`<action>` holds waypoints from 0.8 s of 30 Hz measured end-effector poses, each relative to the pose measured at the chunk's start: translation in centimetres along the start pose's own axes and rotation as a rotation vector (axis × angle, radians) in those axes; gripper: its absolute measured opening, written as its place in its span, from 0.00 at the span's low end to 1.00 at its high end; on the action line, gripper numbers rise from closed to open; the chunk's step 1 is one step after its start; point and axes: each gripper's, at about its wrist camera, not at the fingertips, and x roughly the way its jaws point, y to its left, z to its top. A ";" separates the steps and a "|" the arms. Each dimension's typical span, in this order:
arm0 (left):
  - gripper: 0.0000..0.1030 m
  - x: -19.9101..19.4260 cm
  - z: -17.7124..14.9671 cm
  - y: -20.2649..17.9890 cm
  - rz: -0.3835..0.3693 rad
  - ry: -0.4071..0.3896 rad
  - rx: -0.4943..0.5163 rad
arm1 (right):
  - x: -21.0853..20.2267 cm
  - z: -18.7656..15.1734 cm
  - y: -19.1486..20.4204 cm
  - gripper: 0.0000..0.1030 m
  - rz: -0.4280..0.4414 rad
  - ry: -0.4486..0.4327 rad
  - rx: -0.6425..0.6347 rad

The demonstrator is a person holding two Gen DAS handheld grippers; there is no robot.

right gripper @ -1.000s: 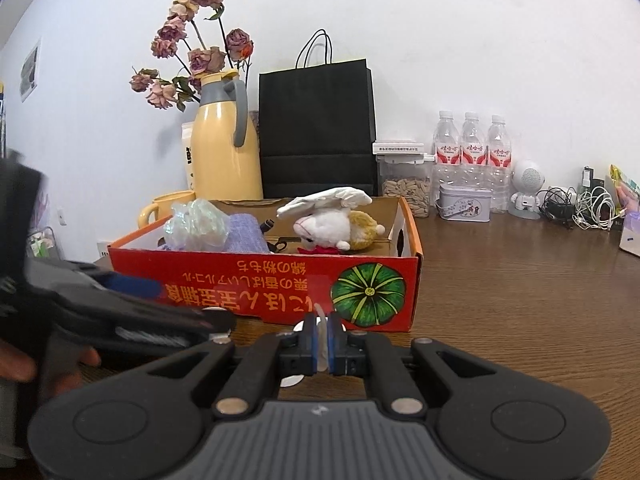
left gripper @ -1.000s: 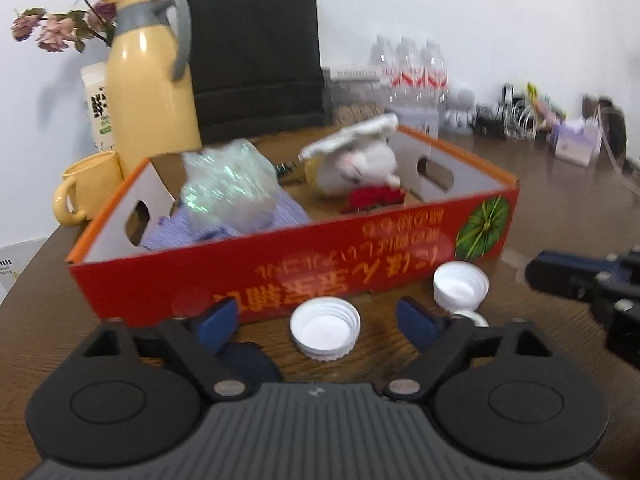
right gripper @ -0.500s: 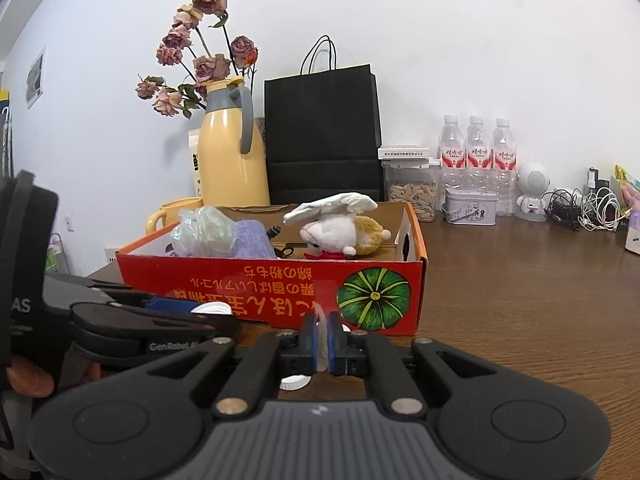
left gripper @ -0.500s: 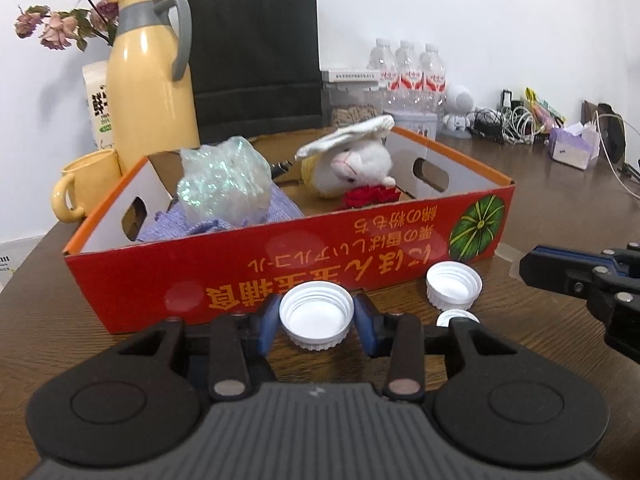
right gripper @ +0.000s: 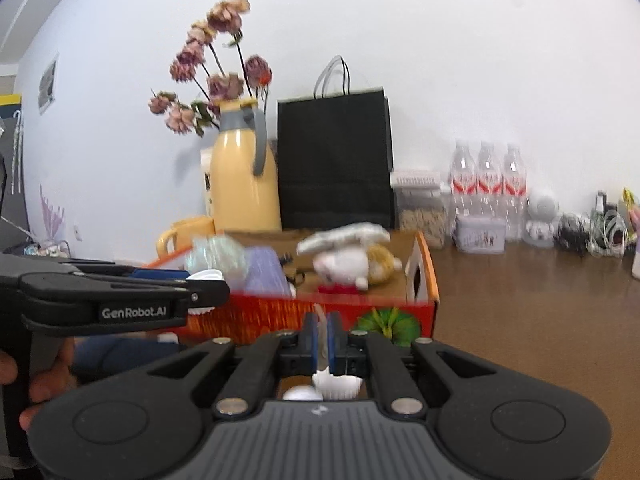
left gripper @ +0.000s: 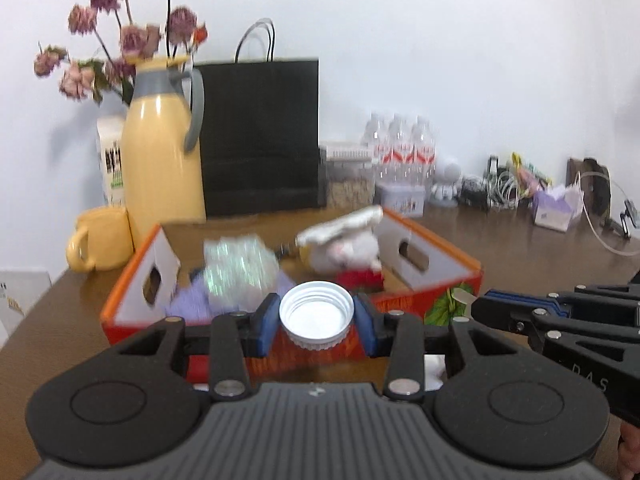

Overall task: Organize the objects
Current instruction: 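Carry both white caps over the cardboard box with both tools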

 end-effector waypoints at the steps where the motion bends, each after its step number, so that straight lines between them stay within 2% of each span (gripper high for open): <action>1: 0.39 0.1 0.4 0.1 0.003 -0.008 0.000 | 0.1 0.7 0.1 0.04 0.003 -0.012 -0.005; 6: 0.39 1.8 2.5 1.1 0.021 -0.020 -0.026 | 1.9 4.1 0.3 0.04 0.001 -0.072 -0.035; 12: 0.39 5.9 4.8 2.3 0.061 -0.030 -0.071 | 6.8 6.6 -0.1 0.04 0.006 -0.065 -0.017; 15: 0.39 7.5 4.4 3.1 0.056 -0.022 -0.103 | 9.1 6.0 -0.6 0.04 0.008 -0.039 0.008; 20: 0.39 9.5 3.2 3.5 0.031 0.025 -0.081 | 10.7 4.5 -1.2 0.04 0.016 0.028 0.020; 24: 0.39 9.1 2.9 3.4 0.030 0.003 -0.069 | 11.2 3.7 -1.2 0.04 0.010 0.053 0.016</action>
